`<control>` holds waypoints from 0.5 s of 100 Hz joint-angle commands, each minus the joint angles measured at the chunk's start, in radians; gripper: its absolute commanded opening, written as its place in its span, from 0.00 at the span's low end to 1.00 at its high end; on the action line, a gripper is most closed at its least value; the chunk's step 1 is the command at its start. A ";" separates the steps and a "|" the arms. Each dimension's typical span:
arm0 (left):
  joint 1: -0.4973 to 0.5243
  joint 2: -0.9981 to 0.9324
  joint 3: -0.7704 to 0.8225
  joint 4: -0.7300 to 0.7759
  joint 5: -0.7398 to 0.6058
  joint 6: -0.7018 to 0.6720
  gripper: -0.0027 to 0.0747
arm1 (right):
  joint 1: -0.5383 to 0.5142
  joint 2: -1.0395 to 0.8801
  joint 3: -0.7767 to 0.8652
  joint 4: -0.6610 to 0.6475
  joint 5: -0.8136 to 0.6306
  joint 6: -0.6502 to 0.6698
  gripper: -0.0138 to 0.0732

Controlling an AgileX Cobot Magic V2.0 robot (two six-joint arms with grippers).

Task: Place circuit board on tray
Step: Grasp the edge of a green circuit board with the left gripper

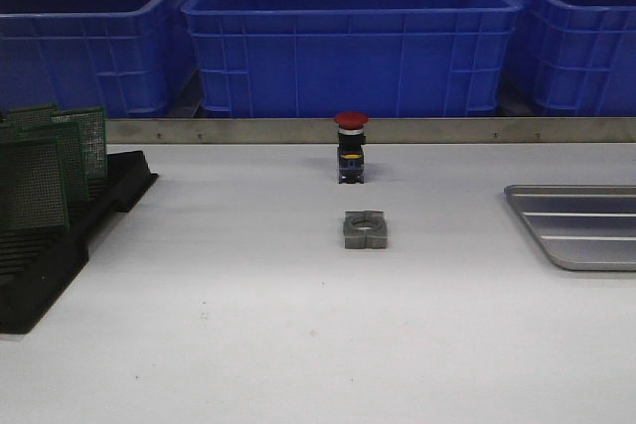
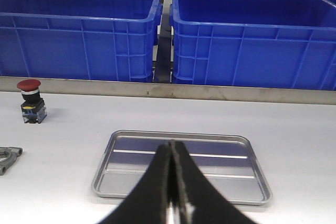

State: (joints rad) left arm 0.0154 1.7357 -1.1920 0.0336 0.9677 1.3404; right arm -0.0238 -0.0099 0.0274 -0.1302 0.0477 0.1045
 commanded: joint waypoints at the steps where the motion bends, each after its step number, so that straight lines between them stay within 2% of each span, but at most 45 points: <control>1: 0.001 -0.039 -0.027 -0.004 -0.062 -0.020 0.01 | 0.000 -0.027 -0.013 -0.013 -0.072 -0.002 0.03; 16: -0.003 -0.039 -0.070 -0.003 -0.010 -0.020 0.01 | 0.000 -0.027 -0.013 -0.013 -0.072 -0.002 0.03; 38: -0.041 -0.045 -0.191 -0.003 0.178 0.009 0.01 | 0.000 -0.027 -0.013 -0.013 -0.072 -0.002 0.03; 50: -0.071 -0.052 -0.255 -0.050 0.280 0.011 0.01 | 0.000 -0.027 -0.013 -0.013 -0.072 -0.002 0.03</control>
State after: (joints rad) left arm -0.0319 1.7380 -1.3788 0.0282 1.1722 1.3560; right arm -0.0238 -0.0099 0.0274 -0.1302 0.0477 0.1045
